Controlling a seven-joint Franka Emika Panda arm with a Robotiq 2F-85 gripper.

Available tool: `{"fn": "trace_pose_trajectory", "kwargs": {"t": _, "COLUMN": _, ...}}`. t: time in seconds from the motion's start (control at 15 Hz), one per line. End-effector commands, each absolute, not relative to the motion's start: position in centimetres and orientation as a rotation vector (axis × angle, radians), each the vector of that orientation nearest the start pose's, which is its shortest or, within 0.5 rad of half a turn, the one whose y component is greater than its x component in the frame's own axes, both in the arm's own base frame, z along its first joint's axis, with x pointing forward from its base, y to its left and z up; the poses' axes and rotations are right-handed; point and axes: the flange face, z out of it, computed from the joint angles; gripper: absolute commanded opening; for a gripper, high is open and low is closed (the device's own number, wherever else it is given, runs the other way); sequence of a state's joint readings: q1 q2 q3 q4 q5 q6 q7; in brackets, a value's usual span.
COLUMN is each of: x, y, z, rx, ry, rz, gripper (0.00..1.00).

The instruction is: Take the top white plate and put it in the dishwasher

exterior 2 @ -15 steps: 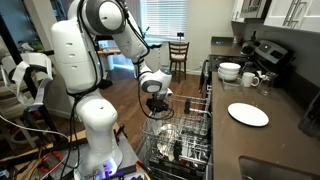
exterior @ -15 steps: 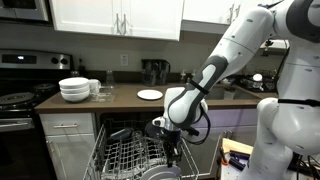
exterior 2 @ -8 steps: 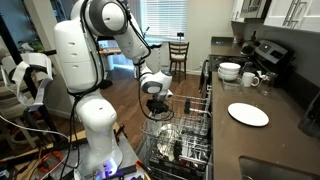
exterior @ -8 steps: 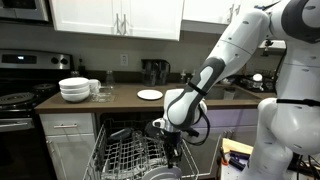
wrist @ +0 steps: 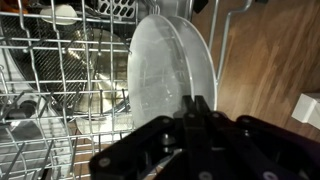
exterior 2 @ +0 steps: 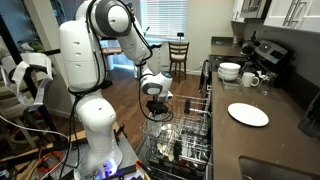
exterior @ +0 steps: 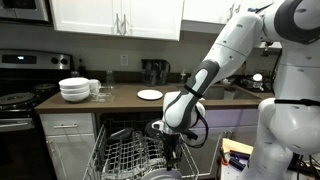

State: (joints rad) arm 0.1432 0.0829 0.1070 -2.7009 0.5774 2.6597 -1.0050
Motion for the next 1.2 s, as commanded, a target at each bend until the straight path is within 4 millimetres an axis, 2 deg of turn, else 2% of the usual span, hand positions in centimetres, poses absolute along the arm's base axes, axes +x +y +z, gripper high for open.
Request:
{"fn": "trace_pose_trajectory", "kwargs": {"t": 0.0, "x": 38.8, "y": 8.1, "z": 18.8, "rx": -2.676, "ry": -1.021, "rz": -0.011, "gripper": 0.01}}
{"fn": "trace_pose_trajectory", "kwargs": {"t": 0.27, "x": 38.8, "y": 8.0, "z": 18.3, "rx": -2.678, "ry": -1.009, "rz": -0.004, "gripper": 0.02}}
{"fn": "trace_pose_trajectory", "kwargs": {"t": 0.53, "x": 38.9, "y": 8.0, "z": 18.2, "rx": -2.676, "ry": -1.005, "rz": -0.003, "gripper": 0.14}}
{"fn": "trace_pose_trajectory", "kwargs": {"t": 0.6, "x": 39.0, "y": 8.0, "z": 18.3, "rx": -2.675, "ry": -1.004, "rz": -0.006, "gripper": 0.13}}
{"fn": "trace_pose_trajectory", "kwargs": {"t": 0.67, "x": 39.0, "y": 8.0, "z": 18.4, "rx": -2.674, "ry": -1.004, "rz": -0.008, "gripper": 0.20}}
{"fn": "trace_pose_trajectory", "kwargs": {"t": 0.73, "x": 39.0, "y": 8.1, "z": 18.5, "rx": -2.675, "ry": -1.001, "rz": -0.008, "gripper": 0.19}}
{"fn": "trace_pose_trajectory", "kwargs": {"t": 0.93, "x": 38.6, "y": 8.2, "z": 19.0, "rx": -2.687, "ry": -1.007, "rz": 0.001, "gripper": 0.33}}
{"fn": "trace_pose_trajectory", "kwargs": {"t": 1.07, "x": 38.3, "y": 8.4, "z": 19.4, "rx": -2.704, "ry": -1.019, "rz": -0.007, "gripper": 0.37}}
{"fn": "trace_pose_trajectory", "kwargs": {"t": 1.13, "x": 38.2, "y": 8.5, "z": 19.7, "rx": -2.709, "ry": -1.028, "rz": -0.015, "gripper": 0.42}}
